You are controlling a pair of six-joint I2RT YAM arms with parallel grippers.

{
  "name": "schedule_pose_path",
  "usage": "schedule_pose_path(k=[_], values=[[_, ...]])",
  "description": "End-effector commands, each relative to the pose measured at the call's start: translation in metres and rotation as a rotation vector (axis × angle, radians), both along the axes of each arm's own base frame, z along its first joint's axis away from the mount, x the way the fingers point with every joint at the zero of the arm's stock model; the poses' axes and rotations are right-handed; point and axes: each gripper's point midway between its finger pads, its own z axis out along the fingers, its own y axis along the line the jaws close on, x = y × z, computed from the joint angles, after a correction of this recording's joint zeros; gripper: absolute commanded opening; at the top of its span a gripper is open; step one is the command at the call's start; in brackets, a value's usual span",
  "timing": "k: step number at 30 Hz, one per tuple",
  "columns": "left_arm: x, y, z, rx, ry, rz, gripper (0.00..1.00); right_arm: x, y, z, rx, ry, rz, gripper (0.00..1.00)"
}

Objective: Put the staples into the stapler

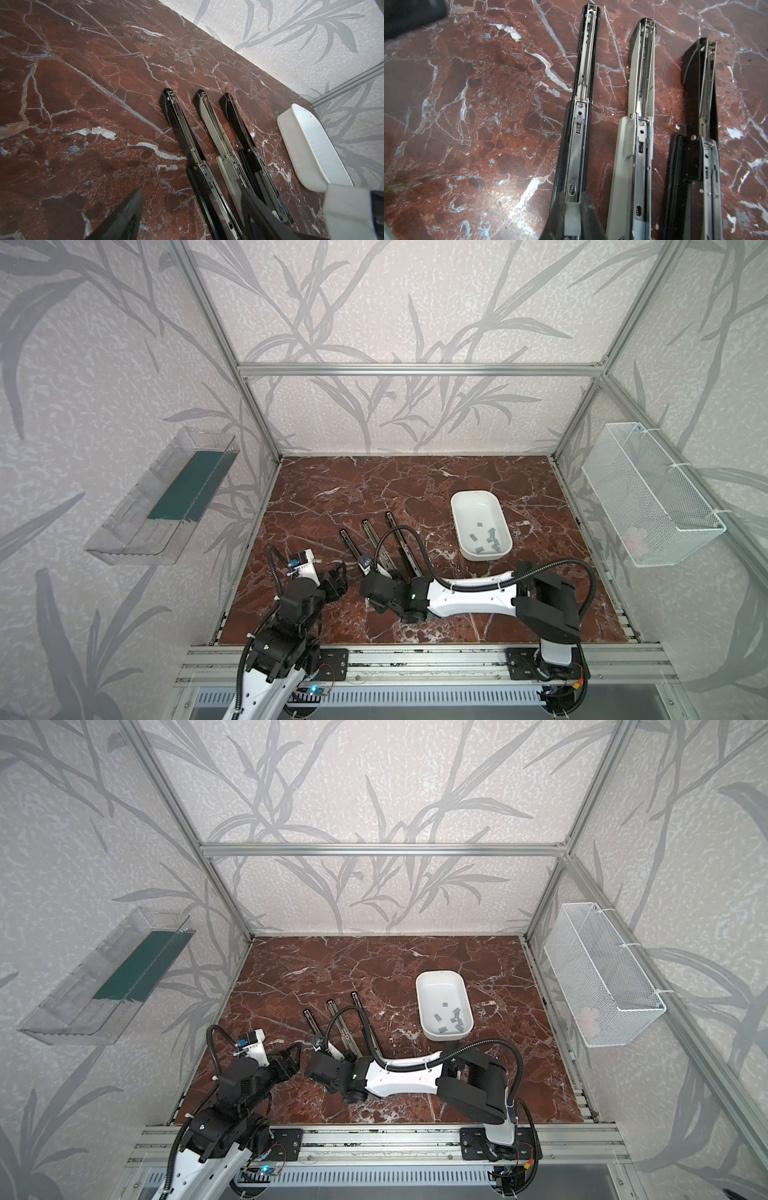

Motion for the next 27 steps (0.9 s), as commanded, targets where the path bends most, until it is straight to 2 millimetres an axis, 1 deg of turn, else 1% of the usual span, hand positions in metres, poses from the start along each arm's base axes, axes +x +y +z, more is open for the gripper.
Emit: schedule_pose_path(k=[1, 27], values=[[-0.0002, 0.006, -0.0058, 0.001, 0.011, 0.036, 0.76, 0.0024, -0.0018, -0.0046, -0.002, 0.005, -0.012, 0.08], [-0.0004, 0.0061, -0.0057, 0.0, 0.008, 0.036, 0.76, 0.001, -0.0015, -0.0131, -0.02, 0.021, -0.015, 0.08]])
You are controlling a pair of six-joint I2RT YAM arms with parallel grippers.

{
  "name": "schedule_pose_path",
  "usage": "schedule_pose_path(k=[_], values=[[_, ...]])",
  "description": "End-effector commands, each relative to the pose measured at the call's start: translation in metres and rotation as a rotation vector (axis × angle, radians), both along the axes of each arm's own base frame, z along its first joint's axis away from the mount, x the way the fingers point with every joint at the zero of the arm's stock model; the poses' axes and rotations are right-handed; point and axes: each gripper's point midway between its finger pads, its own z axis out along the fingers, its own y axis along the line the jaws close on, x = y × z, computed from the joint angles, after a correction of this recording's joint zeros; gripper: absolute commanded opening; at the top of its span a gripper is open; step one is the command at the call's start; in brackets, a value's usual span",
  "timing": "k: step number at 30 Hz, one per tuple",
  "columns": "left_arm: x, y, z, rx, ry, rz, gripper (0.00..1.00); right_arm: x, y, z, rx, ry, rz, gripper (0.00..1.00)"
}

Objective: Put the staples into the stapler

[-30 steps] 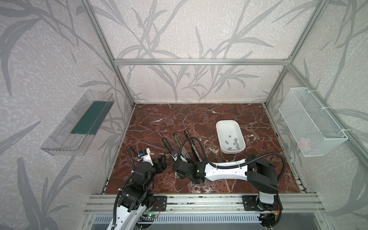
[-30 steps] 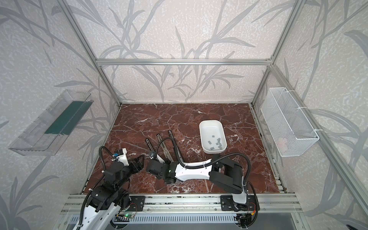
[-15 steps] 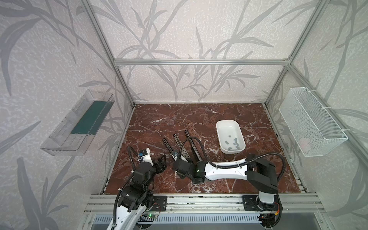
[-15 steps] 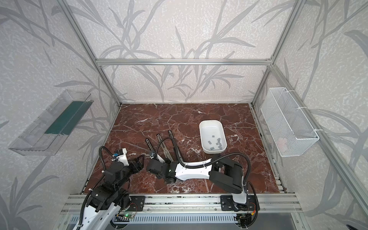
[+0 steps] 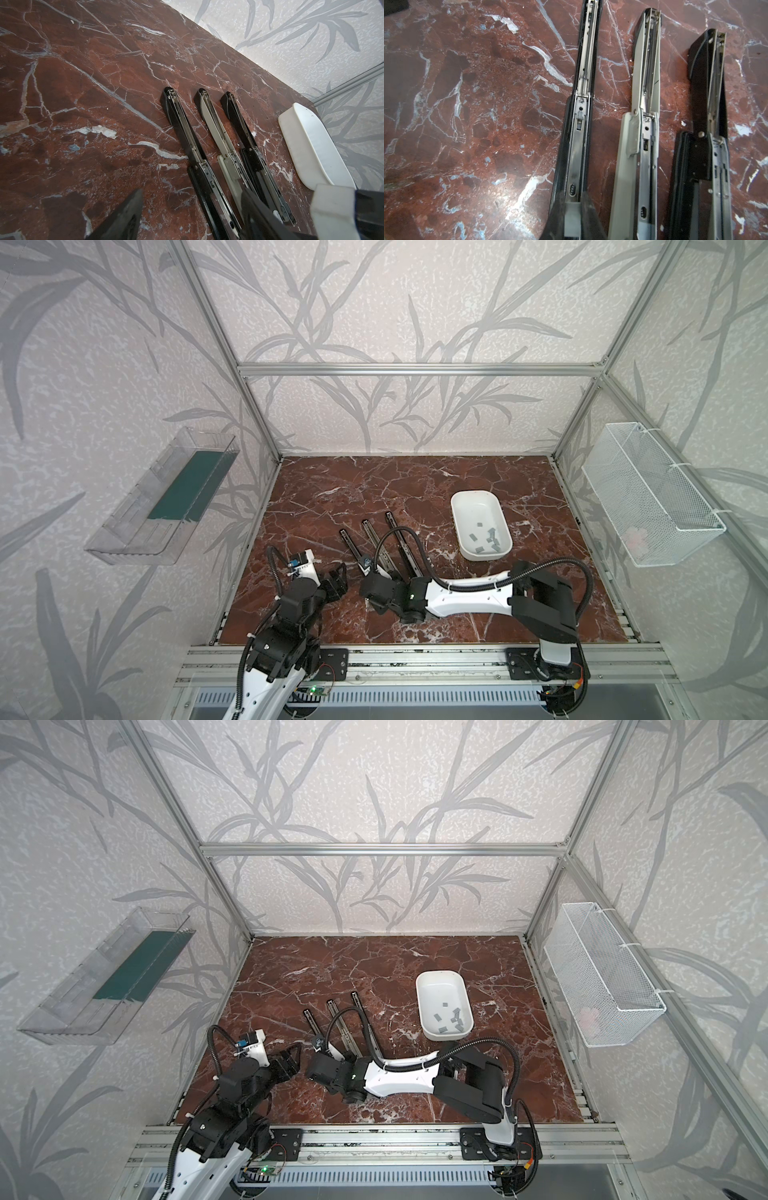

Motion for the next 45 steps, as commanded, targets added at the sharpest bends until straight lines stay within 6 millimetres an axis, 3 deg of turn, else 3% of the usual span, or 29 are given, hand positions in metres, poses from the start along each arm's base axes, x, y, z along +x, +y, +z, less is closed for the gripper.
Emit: schedule_pose_path(k=[1, 45], values=[[-0.0004, 0.0059, -0.0043, -0.001, 0.006, 0.035, 0.76, 0.0019, -0.0016, -0.0043, -0.008, 0.008, -0.015, 0.08], [-0.0006, 0.0065, -0.0031, -0.002, -0.001, 0.038, 0.76, -0.0046, -0.0004, -0.006, 0.006, 0.046, -0.013, 0.06]])
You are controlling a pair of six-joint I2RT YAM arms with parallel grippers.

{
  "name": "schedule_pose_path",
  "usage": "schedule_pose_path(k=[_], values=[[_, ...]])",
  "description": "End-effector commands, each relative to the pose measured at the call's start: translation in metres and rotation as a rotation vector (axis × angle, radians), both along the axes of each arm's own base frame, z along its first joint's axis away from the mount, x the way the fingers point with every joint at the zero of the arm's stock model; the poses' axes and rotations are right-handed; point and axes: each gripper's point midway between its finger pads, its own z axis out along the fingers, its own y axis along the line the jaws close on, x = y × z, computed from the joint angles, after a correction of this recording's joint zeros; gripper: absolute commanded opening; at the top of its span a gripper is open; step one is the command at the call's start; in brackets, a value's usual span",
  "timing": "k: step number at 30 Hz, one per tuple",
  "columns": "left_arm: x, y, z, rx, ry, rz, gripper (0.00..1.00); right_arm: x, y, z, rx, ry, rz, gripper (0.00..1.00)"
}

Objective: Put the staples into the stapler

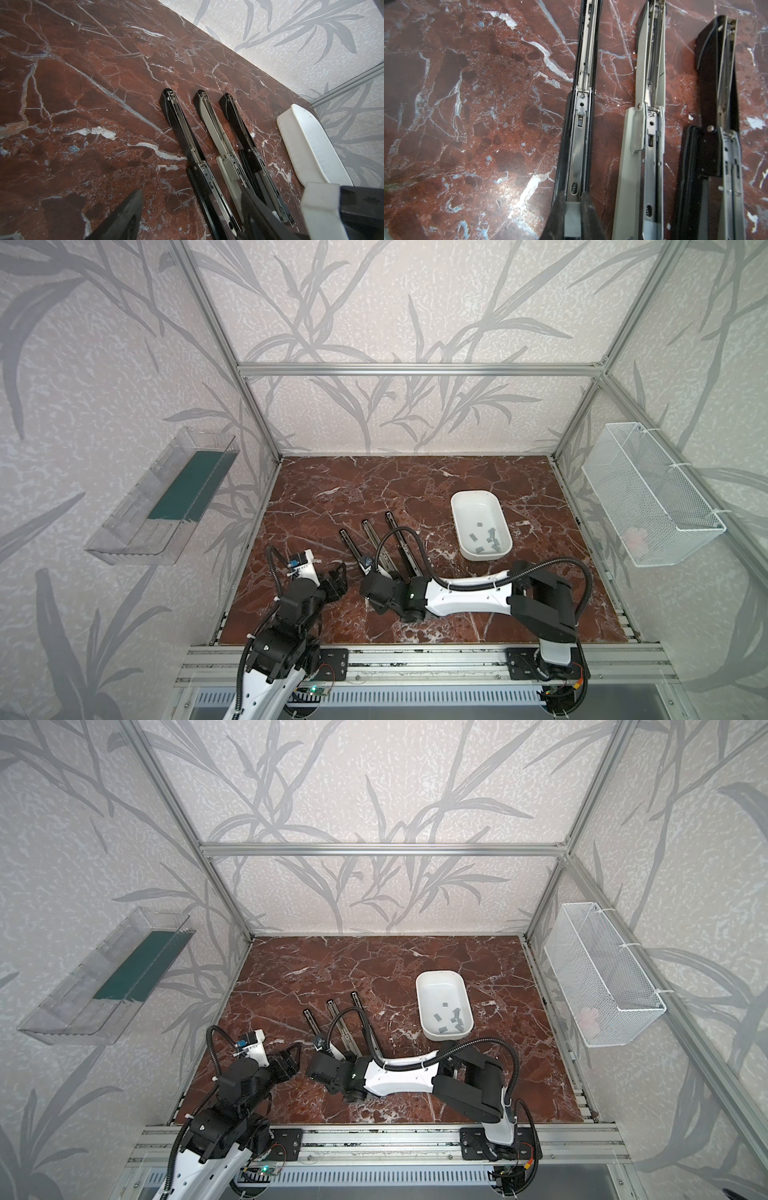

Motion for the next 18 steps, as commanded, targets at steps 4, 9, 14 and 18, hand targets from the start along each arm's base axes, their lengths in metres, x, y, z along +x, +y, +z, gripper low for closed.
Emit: schedule_pose_path(k=[4, 9, 14, 18], values=[[-0.001, 0.007, -0.005, 0.001, 0.007, 0.038, 0.76, -0.001, 0.0, -0.005, -0.011, 0.015, -0.003, 0.06], [-0.001, 0.007, -0.004, -0.002, 0.001, 0.039, 0.76, -0.003, -0.002, -0.008, -0.02, 0.024, -0.005, 0.06], [-0.001, 0.007, -0.004, -0.002, -0.001, 0.041, 0.76, -0.007, -0.01, -0.012, -0.033, 0.041, -0.014, 0.06], [-0.001, 0.007, -0.005, -0.002, 0.001, 0.042, 0.76, -0.014, -0.015, -0.017, -0.042, 0.058, -0.014, 0.07]])
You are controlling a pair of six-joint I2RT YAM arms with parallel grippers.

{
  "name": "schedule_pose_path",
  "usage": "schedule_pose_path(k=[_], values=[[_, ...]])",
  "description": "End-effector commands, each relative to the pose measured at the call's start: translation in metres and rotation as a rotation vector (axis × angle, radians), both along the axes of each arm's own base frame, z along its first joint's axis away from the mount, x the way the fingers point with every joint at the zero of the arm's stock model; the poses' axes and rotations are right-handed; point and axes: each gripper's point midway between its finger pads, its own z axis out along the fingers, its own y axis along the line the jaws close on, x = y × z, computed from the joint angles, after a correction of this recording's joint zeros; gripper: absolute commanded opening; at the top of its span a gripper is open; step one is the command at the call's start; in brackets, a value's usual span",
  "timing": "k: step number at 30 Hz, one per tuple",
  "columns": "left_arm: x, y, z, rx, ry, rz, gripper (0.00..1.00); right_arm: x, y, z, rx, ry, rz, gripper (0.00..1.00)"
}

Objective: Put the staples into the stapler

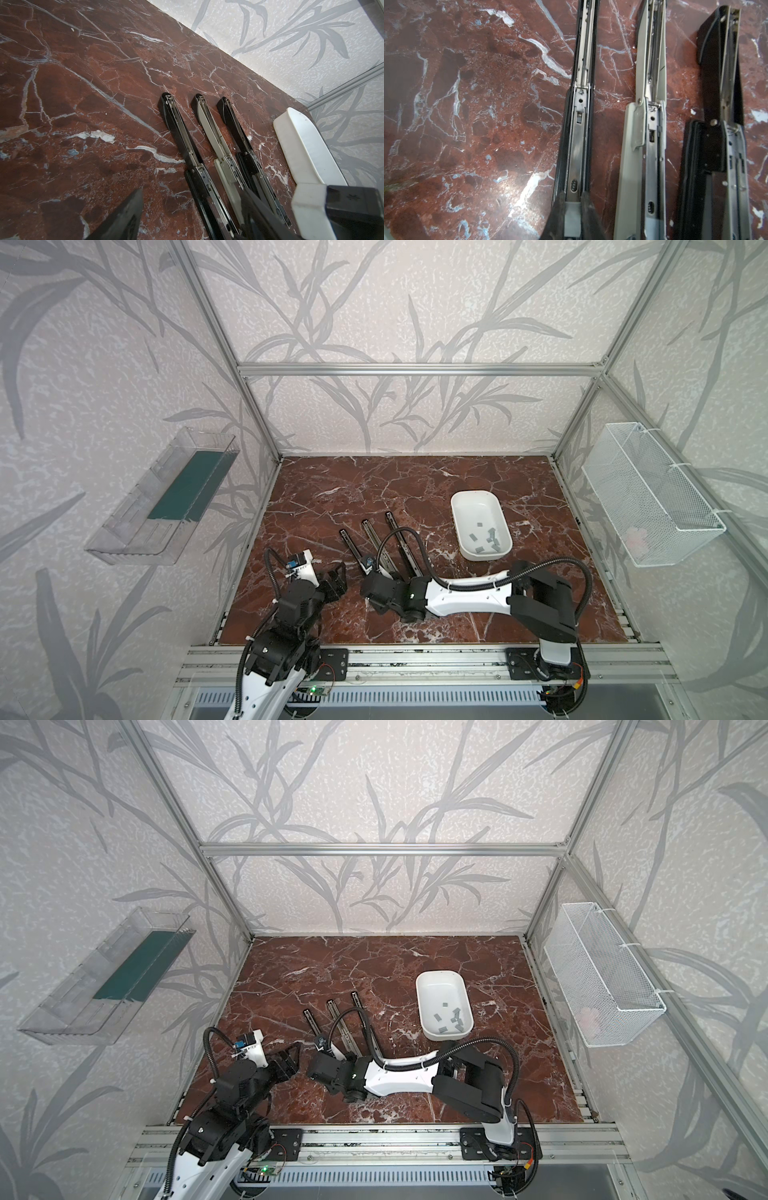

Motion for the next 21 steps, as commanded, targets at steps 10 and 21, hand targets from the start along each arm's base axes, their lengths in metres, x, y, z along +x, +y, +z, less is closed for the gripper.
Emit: schedule_pose_path(k=[10, 21], values=[[-0.001, 0.007, -0.009, 0.005, 0.024, 0.038, 0.76, -0.015, -0.016, -0.013, -0.052, 0.038, -0.005, 0.11], [-0.001, 0.006, -0.009, 0.002, 0.023, 0.038, 0.76, -0.014, -0.026, -0.007, -0.058, 0.018, -0.02, 0.2]])
